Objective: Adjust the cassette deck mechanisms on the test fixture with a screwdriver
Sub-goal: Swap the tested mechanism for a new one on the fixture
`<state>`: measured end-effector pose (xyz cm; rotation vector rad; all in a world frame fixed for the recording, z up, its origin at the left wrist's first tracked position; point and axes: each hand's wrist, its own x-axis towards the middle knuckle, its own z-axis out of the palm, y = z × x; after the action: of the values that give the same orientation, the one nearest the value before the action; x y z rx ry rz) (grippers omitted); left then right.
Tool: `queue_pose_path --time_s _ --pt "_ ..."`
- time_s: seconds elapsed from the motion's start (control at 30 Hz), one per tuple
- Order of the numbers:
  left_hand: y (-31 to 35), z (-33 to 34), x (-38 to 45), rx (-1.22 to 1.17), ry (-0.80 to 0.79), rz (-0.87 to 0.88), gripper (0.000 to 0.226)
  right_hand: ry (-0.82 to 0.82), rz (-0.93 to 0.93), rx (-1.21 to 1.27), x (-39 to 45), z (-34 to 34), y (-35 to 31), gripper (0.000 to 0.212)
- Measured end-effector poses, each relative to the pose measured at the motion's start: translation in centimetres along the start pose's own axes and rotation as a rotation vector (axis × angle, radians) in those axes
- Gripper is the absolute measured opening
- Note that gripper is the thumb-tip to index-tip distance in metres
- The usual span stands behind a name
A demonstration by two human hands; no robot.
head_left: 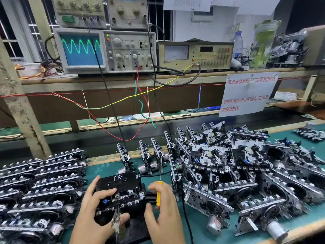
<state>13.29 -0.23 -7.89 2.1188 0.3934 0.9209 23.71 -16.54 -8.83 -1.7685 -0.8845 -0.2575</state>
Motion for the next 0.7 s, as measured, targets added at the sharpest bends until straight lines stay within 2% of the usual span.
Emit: queue_pose_path --time_s 0.27,0.47,0.6,0.7 --pt "-0.04 -0.05 0.1 0.004 0.0 -0.006 0.068 0.008 0.01 -0.004 0.12 0.03 -0.08 0.042" --pt "-0.01 -0.1 0.19 0.003 -0.005 -0.012 0.075 0.005 0.041 0.026 0.16 -0.05 -0.01 0.036" --pt "0.18 -0.08 0.11 -0.013 0.002 -0.02 0.073 -0.004 0.098 0.07 0.08 -0.09 0.0 0.034" --pt "0.36 -0.14 0.05 -0.023 -0.014 -0.039 0.08 -0.006 0.173 0.136 0.14 -0.59 -0.68 0.038"
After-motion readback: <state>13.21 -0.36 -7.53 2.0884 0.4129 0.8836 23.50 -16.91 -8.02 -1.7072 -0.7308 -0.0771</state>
